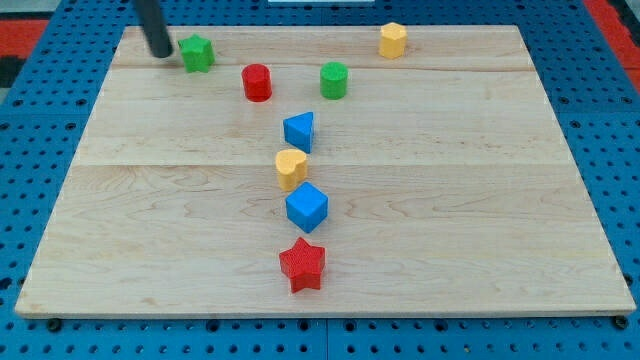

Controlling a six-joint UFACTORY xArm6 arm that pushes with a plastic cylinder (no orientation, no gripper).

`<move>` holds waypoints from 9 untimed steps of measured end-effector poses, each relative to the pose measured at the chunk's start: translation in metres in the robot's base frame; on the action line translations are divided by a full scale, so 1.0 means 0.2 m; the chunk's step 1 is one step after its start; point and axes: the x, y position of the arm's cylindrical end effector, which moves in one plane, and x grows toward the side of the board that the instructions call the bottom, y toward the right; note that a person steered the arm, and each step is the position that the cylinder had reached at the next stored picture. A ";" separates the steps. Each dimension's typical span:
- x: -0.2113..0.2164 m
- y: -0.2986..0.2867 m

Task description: Move the green star towards the top right corner of the board

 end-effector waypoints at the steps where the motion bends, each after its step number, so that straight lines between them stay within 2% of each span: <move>1: 0.02 0.29; 2: 0.03 0.61; 3: 0.13 0.71; 5: 0.15 0.99; 8: 0.07 1.00; 9: 0.02 0.90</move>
